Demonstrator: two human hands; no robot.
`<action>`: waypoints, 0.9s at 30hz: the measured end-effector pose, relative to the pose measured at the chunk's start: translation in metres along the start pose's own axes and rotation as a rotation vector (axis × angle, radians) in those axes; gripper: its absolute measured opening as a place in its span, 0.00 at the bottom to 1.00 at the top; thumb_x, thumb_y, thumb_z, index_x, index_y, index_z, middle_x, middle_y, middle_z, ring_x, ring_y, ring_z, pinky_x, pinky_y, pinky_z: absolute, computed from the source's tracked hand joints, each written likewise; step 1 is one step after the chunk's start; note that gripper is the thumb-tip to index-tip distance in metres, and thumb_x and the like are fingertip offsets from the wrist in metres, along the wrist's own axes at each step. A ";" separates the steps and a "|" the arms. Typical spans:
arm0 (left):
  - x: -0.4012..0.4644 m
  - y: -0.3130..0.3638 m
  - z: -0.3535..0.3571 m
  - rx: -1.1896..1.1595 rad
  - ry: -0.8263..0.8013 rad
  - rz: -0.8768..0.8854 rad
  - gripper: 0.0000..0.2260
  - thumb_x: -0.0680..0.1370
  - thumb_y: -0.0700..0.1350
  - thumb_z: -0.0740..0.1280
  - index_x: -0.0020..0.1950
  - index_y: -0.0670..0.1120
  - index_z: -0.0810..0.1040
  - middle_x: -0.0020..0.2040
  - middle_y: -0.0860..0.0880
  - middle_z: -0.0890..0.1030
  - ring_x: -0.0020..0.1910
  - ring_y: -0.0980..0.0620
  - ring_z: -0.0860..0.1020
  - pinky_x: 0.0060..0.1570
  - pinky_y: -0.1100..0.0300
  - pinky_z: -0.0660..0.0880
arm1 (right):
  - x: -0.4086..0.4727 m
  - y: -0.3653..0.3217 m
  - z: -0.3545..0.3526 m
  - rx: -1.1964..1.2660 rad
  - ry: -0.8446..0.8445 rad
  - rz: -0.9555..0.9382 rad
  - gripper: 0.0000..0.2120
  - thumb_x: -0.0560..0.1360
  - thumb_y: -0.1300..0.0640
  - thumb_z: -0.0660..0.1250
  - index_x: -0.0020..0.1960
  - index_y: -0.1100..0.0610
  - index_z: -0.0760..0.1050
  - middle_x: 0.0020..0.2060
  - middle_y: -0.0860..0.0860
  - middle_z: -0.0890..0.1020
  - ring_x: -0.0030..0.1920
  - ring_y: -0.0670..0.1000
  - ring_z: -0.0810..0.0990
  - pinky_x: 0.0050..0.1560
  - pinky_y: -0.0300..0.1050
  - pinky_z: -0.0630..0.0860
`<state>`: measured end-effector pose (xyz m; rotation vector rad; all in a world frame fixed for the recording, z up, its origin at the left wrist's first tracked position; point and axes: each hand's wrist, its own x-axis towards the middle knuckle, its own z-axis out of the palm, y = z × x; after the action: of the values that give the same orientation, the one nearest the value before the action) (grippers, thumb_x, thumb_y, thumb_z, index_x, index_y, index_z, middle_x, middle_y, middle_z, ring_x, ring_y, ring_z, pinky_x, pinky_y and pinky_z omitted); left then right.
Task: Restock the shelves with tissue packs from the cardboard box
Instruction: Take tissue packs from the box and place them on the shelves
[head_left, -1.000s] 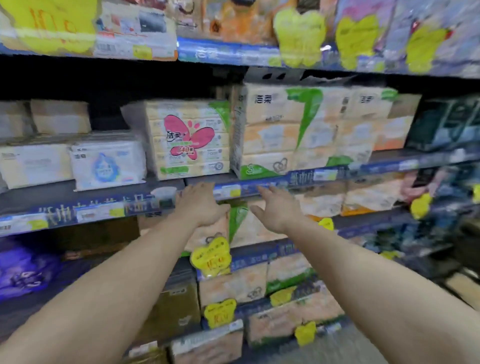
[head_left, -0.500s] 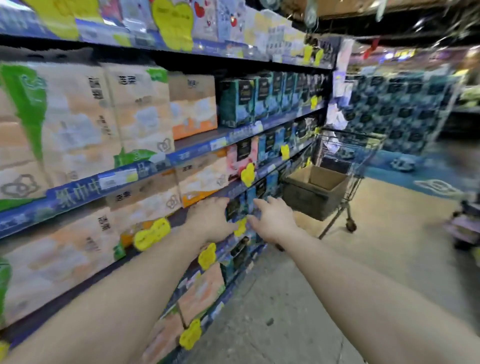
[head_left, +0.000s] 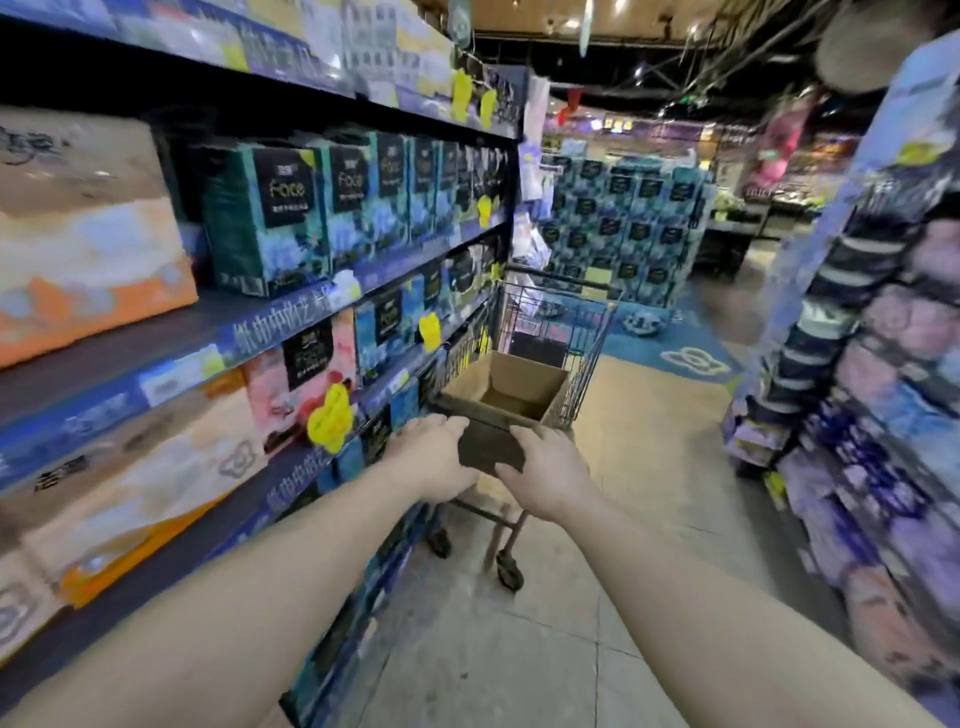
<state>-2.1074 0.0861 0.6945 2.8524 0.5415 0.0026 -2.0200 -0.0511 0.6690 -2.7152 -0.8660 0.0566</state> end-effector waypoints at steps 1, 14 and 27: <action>0.019 0.003 0.003 -0.004 -0.016 0.014 0.33 0.74 0.61 0.66 0.76 0.53 0.60 0.72 0.48 0.67 0.70 0.44 0.66 0.67 0.48 0.67 | 0.015 0.008 0.004 0.019 -0.007 0.026 0.30 0.75 0.39 0.61 0.74 0.47 0.62 0.72 0.53 0.68 0.71 0.56 0.64 0.71 0.56 0.64; 0.313 0.064 0.060 0.010 -0.092 -0.014 0.32 0.75 0.60 0.64 0.75 0.51 0.59 0.74 0.47 0.64 0.72 0.43 0.62 0.71 0.46 0.61 | 0.283 0.159 0.017 0.004 -0.075 0.031 0.30 0.77 0.41 0.61 0.75 0.47 0.60 0.74 0.53 0.64 0.75 0.56 0.59 0.73 0.56 0.60; 0.542 0.040 0.088 -0.150 -0.177 -0.250 0.34 0.76 0.56 0.65 0.78 0.53 0.54 0.76 0.48 0.61 0.73 0.43 0.62 0.71 0.48 0.61 | 0.536 0.231 0.049 -0.036 -0.243 -0.069 0.29 0.77 0.46 0.65 0.75 0.45 0.59 0.74 0.51 0.64 0.74 0.55 0.62 0.72 0.56 0.64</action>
<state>-1.5845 0.2255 0.5958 2.5894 0.8169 -0.2391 -1.4577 0.0895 0.5830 -2.7476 -1.0358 0.3655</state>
